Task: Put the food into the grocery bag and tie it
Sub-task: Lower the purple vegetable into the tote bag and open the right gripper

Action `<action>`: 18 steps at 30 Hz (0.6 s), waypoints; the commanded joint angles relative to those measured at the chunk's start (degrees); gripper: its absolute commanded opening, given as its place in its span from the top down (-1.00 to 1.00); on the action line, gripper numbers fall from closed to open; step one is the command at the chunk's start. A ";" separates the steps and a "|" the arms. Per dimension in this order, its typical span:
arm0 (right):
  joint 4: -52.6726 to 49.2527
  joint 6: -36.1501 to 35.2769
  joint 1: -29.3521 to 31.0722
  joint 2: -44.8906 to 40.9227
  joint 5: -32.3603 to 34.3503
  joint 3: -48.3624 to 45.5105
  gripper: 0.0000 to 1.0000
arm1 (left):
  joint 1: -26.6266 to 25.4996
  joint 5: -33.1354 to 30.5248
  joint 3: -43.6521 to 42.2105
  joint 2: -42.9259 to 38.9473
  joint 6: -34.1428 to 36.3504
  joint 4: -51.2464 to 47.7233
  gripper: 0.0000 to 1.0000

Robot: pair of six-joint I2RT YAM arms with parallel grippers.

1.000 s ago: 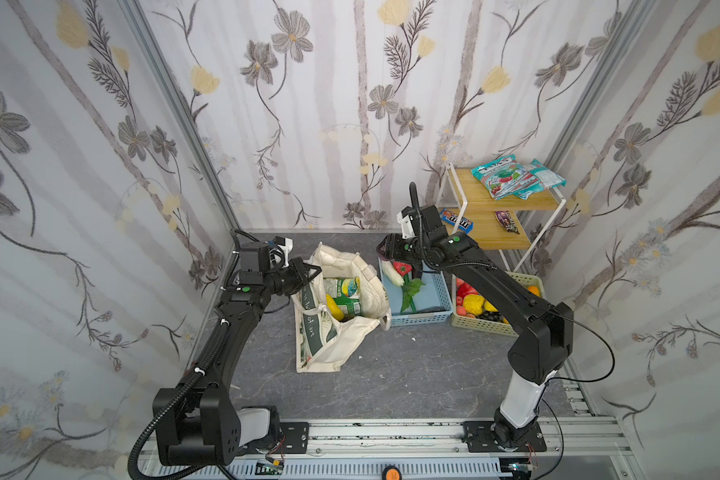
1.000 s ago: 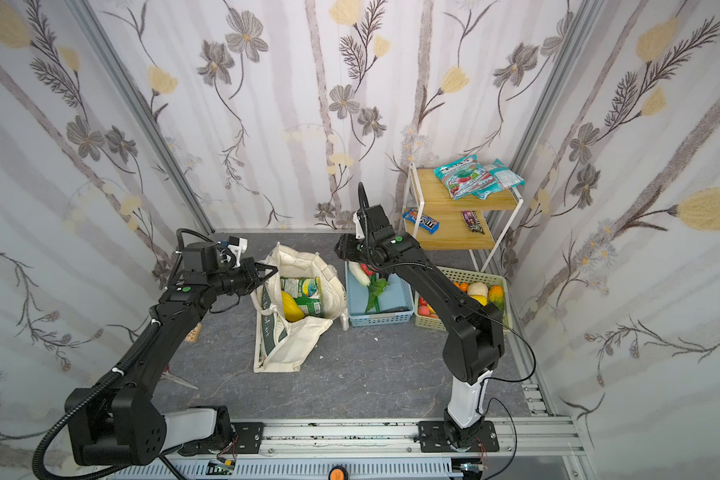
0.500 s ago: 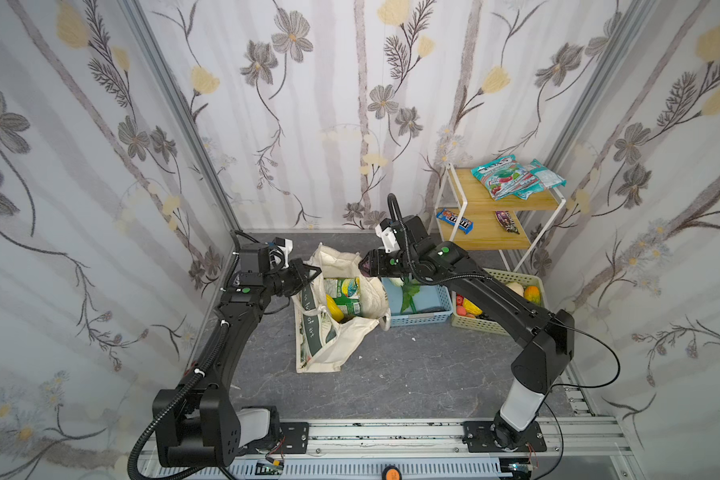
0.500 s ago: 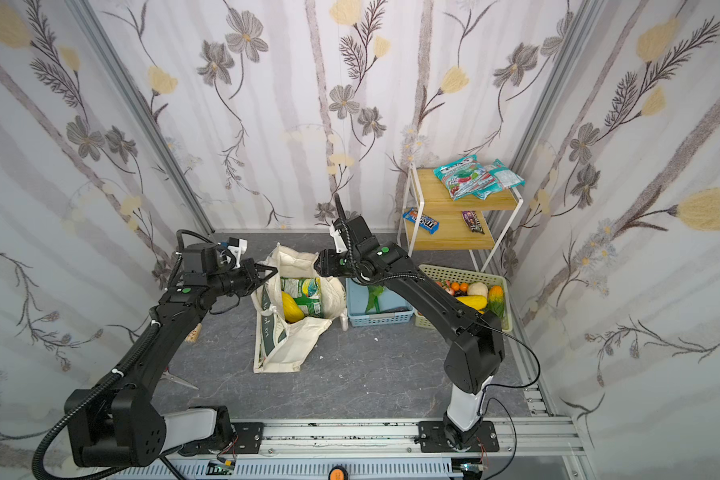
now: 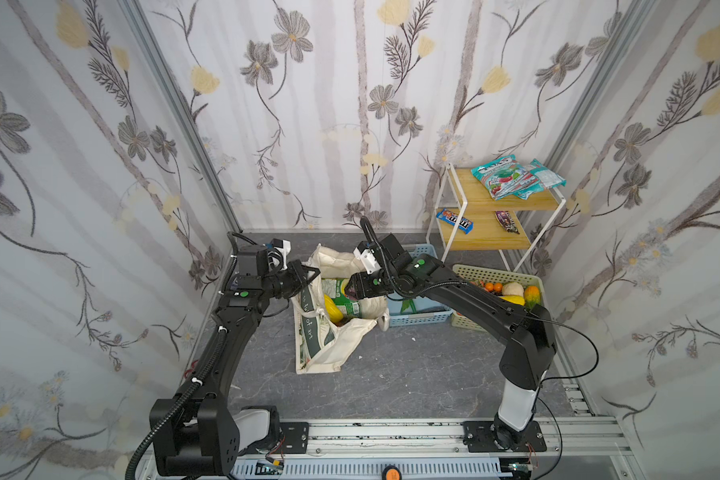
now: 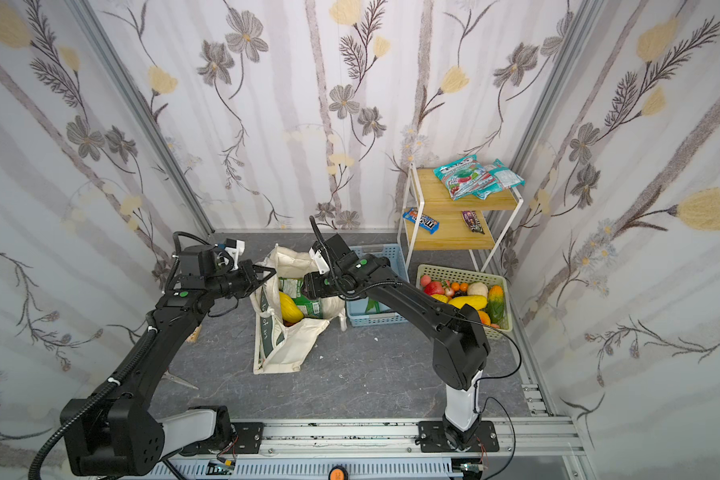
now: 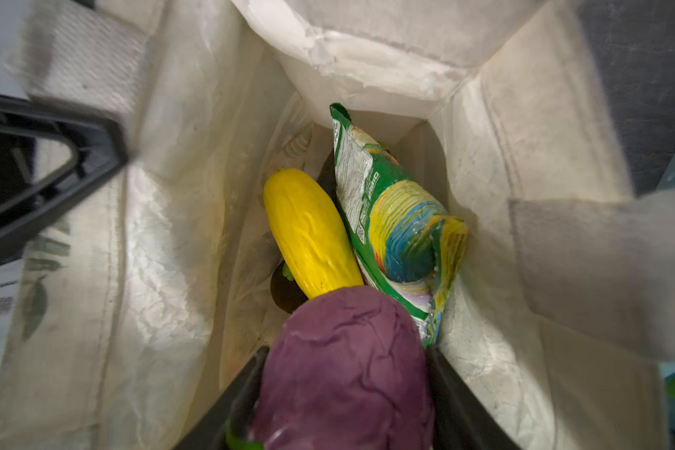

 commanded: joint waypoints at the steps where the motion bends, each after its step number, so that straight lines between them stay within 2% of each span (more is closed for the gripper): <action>1: 2.63 -1.38 0.43 1.55 -1.37 -0.03 -0.20 | 0.07 -0.04 -0.17 -0.65 0.26 0.80 1.00; 4: 2.79 -1.65 2.51 3.23 -1.61 -0.02 -0.25 | 0.05 -0.13 -0.44 -0.89 0.25 0.85 1.00; 10: 2.71 -2.25 2.93 4.36 -1.98 -0.26 -0.40 | 0.09 -0.18 -0.83 -1.44 0.50 0.66 1.00; 18: 2.63 -1.90 2.55 -0.81 -0.56 -0.37 -0.45 | 0.05 -0.20 -1.05 -1.62 0.75 0.75 1.00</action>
